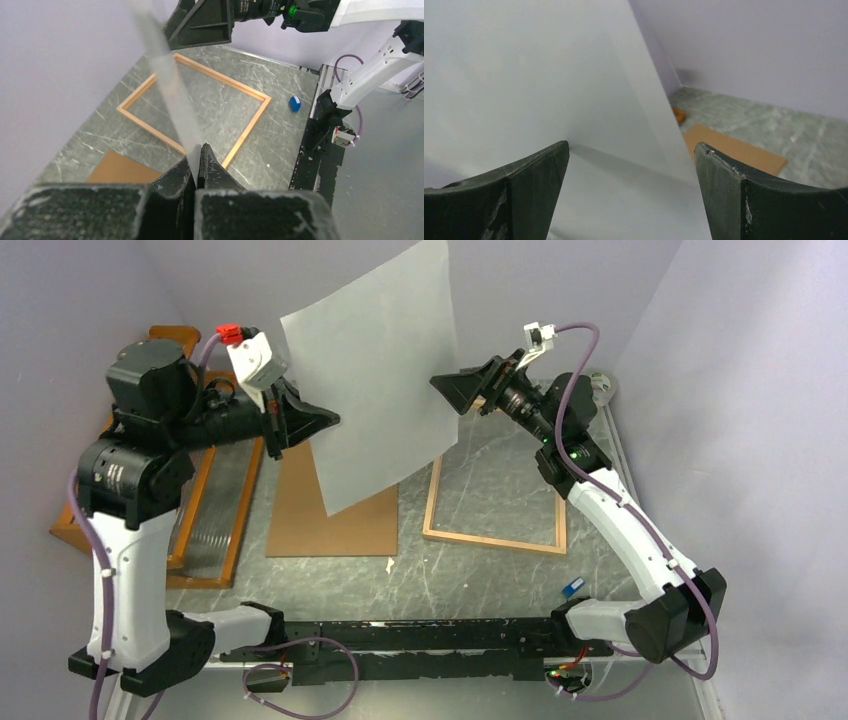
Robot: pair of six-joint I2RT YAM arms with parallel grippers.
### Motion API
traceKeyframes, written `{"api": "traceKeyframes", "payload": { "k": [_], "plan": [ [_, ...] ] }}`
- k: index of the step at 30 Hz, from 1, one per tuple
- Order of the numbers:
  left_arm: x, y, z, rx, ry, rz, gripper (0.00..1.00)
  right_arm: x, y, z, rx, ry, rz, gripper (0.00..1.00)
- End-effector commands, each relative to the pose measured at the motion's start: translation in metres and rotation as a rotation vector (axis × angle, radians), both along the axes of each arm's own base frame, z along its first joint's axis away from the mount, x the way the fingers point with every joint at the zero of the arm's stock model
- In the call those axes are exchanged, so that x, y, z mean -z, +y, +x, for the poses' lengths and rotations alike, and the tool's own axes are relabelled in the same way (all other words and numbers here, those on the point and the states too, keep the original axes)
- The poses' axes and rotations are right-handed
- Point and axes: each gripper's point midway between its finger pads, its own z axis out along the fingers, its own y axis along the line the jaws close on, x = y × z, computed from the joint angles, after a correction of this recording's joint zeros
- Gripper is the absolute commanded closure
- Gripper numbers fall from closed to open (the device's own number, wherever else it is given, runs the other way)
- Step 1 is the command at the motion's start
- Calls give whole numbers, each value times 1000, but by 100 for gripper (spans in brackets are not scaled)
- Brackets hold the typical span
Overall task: Put the photo into the frame
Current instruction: Turn over the photo at the center of the board.
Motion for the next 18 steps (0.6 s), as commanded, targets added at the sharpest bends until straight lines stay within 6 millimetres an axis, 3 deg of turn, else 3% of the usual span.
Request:
{"api": "traceKeyframes", "payload": {
  "k": [1,5,12,18],
  "plan": [
    [-20,3,-26,70,-149,10,97,-70,11,-42,-178,-273,49,1],
    [-27,7,-30,51,-186,11,97,-80,19,-65,-301,-340,59,1],
    [-29,13,-16,-30,-189,13,97,-84,14,-78,-309,-421,12,1],
    [-33,15,-14,-51,-204,11,97,-73,-4,-62,-196,-402,-19,1]
  ]
}}
